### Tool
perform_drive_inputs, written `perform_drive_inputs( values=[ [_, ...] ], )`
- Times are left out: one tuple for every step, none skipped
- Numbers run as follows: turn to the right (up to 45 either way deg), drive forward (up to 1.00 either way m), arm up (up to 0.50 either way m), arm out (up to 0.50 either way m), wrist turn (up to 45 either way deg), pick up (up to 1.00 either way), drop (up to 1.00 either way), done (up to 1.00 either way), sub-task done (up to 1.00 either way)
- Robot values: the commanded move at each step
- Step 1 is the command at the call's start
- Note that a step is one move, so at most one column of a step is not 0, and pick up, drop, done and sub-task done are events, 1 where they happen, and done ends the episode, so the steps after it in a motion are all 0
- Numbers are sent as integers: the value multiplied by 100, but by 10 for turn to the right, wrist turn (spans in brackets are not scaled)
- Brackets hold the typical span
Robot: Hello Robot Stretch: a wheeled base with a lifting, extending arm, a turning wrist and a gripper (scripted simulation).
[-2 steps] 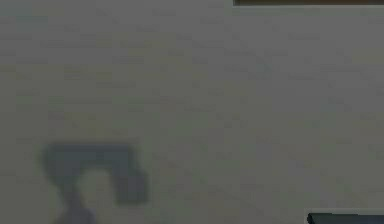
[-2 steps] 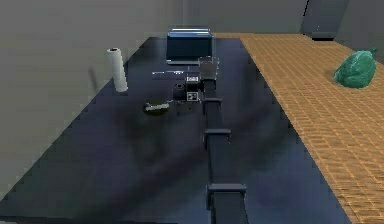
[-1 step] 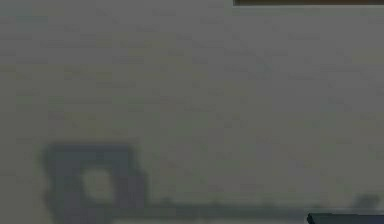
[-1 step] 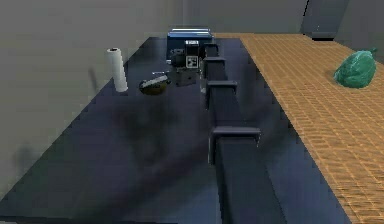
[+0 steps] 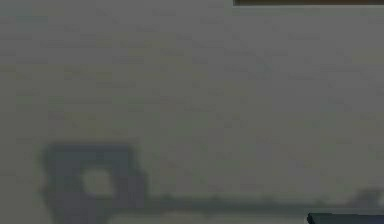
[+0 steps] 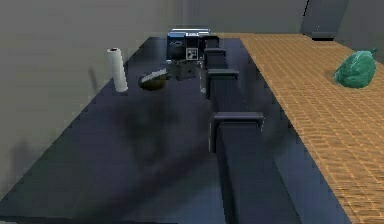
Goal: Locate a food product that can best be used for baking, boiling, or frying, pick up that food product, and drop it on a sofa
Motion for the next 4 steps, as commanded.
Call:
perform_drive_inputs(
  values=[
    [0, 0, 0, 0, -450, 0, 0, 0, 0],
    [0, 0, 0, 0, -450, 0, 0, 0, 0],
    [0, 0, 0, 0, -90, 0, 0, 0, 0],
    [0, 0, 0, -42, 0, 0, 0, 0, 0]
  ],
)
